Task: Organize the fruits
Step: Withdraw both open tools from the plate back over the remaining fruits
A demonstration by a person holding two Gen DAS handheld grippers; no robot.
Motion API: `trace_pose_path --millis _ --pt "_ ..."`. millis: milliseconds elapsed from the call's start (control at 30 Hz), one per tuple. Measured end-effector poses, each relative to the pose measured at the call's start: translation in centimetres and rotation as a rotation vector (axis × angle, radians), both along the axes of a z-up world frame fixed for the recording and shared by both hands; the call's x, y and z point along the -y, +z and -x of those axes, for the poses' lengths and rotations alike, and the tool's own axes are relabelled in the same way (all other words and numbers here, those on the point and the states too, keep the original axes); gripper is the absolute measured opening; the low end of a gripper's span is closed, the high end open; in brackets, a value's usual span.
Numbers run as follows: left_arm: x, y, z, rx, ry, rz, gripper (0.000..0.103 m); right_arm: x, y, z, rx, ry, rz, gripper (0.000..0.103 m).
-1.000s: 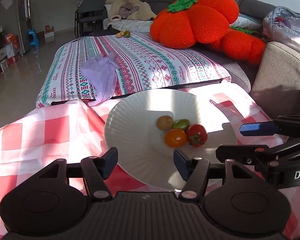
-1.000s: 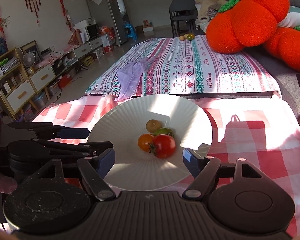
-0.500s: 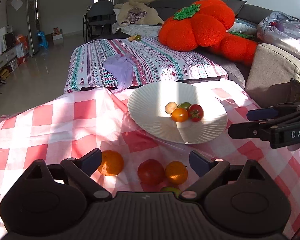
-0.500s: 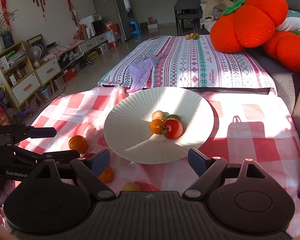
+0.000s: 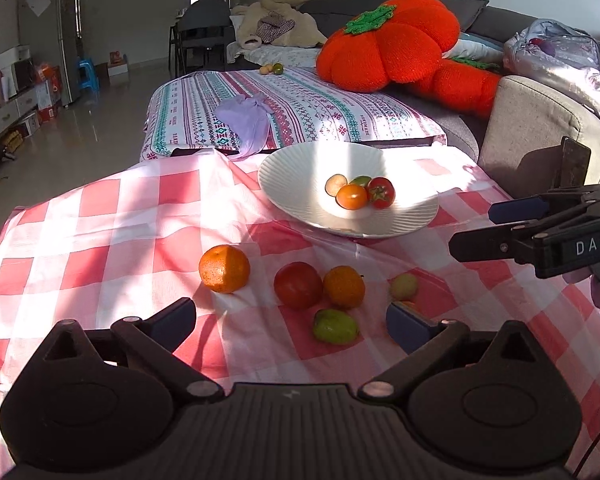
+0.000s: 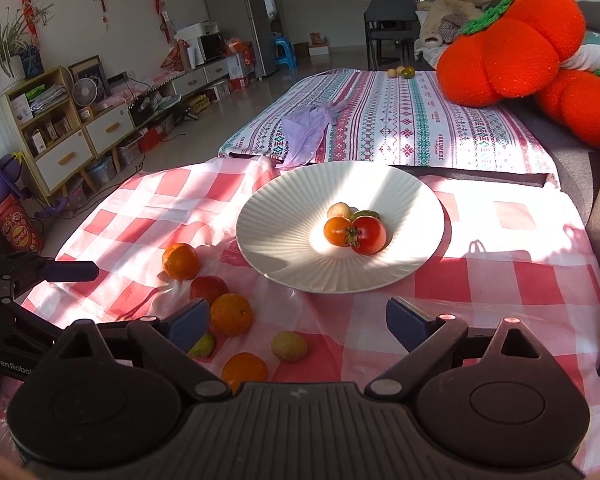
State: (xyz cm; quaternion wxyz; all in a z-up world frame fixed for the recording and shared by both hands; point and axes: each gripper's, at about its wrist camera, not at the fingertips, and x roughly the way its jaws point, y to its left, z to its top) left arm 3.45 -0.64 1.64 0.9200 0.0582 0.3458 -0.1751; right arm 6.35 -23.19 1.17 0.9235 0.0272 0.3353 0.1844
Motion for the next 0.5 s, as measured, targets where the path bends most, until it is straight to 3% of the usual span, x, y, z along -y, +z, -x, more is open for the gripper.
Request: trace_pose_path --millis 500 --pt "-0.9 -2.2 2.7 0.003 -0.027 0.023 0.103 -0.5 -2.2 2.6 -0.01 0.045 0.025 0.1"
